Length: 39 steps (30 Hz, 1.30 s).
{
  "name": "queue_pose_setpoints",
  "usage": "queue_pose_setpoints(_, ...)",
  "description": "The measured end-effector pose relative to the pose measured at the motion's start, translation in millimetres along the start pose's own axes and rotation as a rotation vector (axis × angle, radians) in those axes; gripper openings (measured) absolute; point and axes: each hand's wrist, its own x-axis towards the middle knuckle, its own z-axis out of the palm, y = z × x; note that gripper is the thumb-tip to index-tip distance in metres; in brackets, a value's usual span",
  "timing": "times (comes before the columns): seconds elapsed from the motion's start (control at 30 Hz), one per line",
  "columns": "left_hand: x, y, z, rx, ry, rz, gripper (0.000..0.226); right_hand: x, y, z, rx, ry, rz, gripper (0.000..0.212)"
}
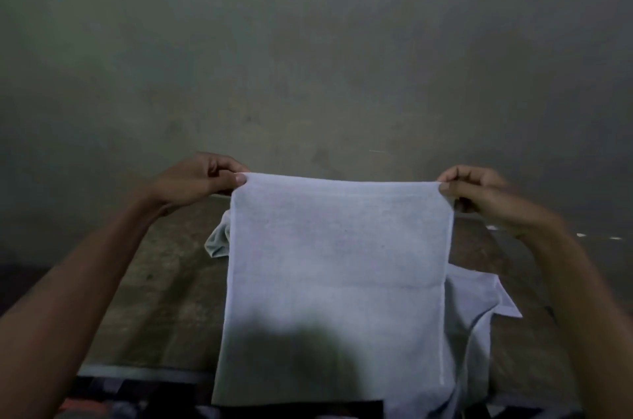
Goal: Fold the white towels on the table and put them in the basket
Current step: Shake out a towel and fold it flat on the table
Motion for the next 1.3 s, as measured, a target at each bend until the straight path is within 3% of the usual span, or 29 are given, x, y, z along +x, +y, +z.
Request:
queue_pose_setpoints(0.07, 10.4, -26.1, 10.4, 0.145, 0.029, 0.012, 0.017, 8.5, 18.4, 11.4, -0.081, -0.001, 0.037, 0.018)
queue_pose_setpoints(0.17, 25.3, -61.2, 29.1, 0.344, 0.088, 0.033, 0.012, 14.5, 42.0, 30.0, 0.065, 0.035, 0.115, 0.014)
queue_pose_setpoints(0.3, 40.8, -80.8, 48.7, 0.505, 0.197, 0.115, 0.017, 26.2, 59.2, 46.0, 0.104, 0.214, 0.098, 0.014)
queue_pose_setpoints(0.4, 36.4, -87.4, 59.1, 0.54, 0.248, 0.18, 0.018, 16.9, 68.0, 53.7, -0.051, 0.268, 0.043, 0.015)
queue_pose_setpoints(0.53, 1.3, -107.2, 78.7, 0.59, 0.228, 0.261, 0.032, -14.4, 98.7, 62.0, -0.34, 0.172, 0.029, 0.013)
queue_pose_setpoints(0.7, -29.9, -136.0, 87.4, 0.622, 0.083, 0.228, 0.037, -31.8, 114.9, 61.9, -0.368, 0.066, 0.057, 0.009)
queue_pose_setpoints(0.9, -44.0, -120.7, 82.1, 0.595, 0.104, 0.371, 0.027, -54.7, 117.2, 59.3, -0.438, 0.026, 0.066, 0.013)
queue_pose_setpoints(1.1, -67.1, -124.7, 97.3, 0.581, -0.038, 0.336, 0.022, -83.1, 132.1, 67.3, -0.562, -0.067, -0.027, 0.024)
queue_pose_setpoints(1.17, -72.6, -136.0, 105.0, 0.611, -0.083, 0.29, 0.019, -87.9, 138.7, 72.9, -0.599, -0.122, -0.02, 0.036)
queue_pose_setpoints(1.3, -84.4, -149.2, 117.8, 0.582, -0.057, 0.262, 0.029, -92.7, 154.7, 80.7, -0.643, -0.198, -0.017, 0.053)
